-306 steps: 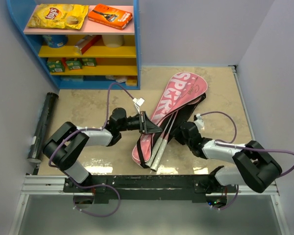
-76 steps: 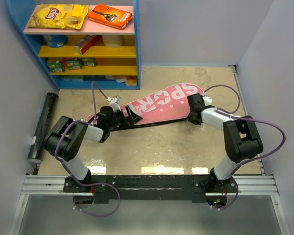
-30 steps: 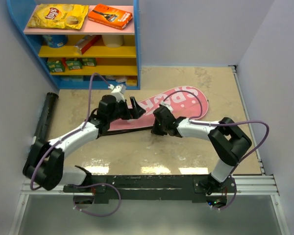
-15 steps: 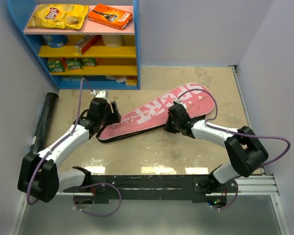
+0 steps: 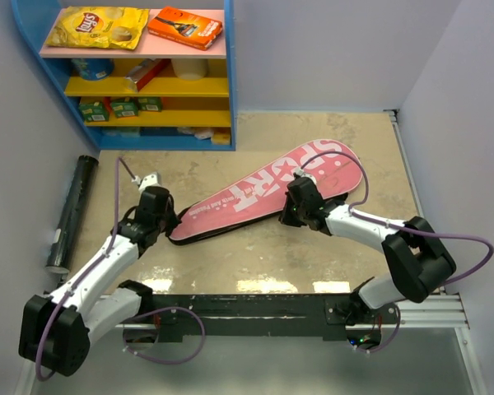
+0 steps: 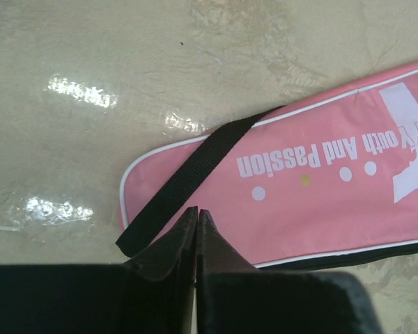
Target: Pack up the badminton gear
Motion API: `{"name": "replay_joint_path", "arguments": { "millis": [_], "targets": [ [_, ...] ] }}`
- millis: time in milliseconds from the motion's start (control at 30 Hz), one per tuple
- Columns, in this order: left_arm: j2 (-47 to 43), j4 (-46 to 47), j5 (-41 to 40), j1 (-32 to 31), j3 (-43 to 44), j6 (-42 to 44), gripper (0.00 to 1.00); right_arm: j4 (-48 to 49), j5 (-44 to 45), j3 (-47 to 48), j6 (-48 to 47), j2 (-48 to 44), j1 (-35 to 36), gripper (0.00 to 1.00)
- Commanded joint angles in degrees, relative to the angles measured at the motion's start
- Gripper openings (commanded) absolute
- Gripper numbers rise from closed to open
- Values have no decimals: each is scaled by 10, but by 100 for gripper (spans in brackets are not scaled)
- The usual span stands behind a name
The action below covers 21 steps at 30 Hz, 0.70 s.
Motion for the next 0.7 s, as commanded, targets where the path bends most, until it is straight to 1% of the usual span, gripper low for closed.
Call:
{"name": "replay_joint_path", "arguments": {
  "millis": [0, 133, 267, 433, 533, 667],
  "targets": [
    [-32, -34, -57, 5, -10, -30, 0, 24, -8, -1, -11, -14, -2, 0],
    [-25, -54, -88, 10, -21, -46, 0, 21, -8, 6, -14, -11, -2, 0],
    [-24, -73, -98, 21, -39, -73, 0, 15, -4, 9, -16, -16, -2, 0],
    [-5, -113, -123, 22, -30, -113, 0, 12, 0, 10, -19, -20, -3, 0],
    [-2, -116, -123, 22, -34, -122, 0, 16, 1, 4, -19, -23, -4, 0],
    [28, -93, -113, 23, -44, -120, 0, 22, -5, 0, -20, -23, -5, 0]
  ]
}}
